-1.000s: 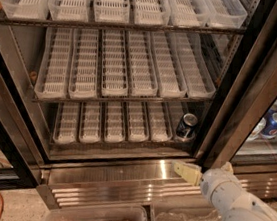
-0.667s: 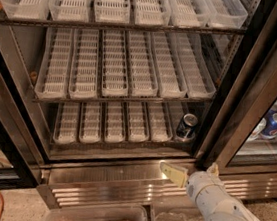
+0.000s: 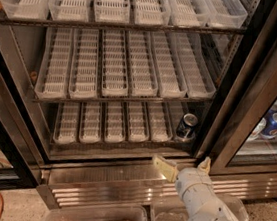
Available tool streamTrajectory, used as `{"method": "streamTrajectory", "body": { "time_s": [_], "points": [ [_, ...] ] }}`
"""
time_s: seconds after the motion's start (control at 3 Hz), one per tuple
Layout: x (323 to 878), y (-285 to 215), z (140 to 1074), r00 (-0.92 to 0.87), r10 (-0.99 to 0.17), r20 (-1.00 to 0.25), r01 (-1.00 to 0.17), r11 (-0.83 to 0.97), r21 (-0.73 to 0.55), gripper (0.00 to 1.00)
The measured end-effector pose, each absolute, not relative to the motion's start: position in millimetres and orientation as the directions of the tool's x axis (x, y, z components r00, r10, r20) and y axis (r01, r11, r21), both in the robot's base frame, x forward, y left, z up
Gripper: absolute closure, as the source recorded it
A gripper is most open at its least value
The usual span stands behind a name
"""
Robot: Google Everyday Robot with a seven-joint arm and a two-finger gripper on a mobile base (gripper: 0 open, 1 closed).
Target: Pick pepsi can from bottom shelf of fridge
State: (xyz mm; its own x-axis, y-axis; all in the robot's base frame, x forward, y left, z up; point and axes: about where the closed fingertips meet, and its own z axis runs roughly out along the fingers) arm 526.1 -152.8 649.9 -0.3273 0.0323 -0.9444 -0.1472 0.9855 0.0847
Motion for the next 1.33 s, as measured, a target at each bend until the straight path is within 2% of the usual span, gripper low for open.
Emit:
{"method": "streamTrajectory", "body": {
  "time_s": [0.33, 0.67, 1.33],
  "points": [
    [523.1, -148.6, 644.4, -0.331, 0.048, -0.943, -0.151, 0.983, 0.103, 0.0],
    [528.4, -122.7, 633.4, -0.302, 0.048, -0.952, -0.188, 0.976, 0.109, 0.0],
    [550.2, -85.6, 613.2, -0.182, 0.052, -0.982, -0.197, 0.977, 0.088, 0.0]
  ]
}}
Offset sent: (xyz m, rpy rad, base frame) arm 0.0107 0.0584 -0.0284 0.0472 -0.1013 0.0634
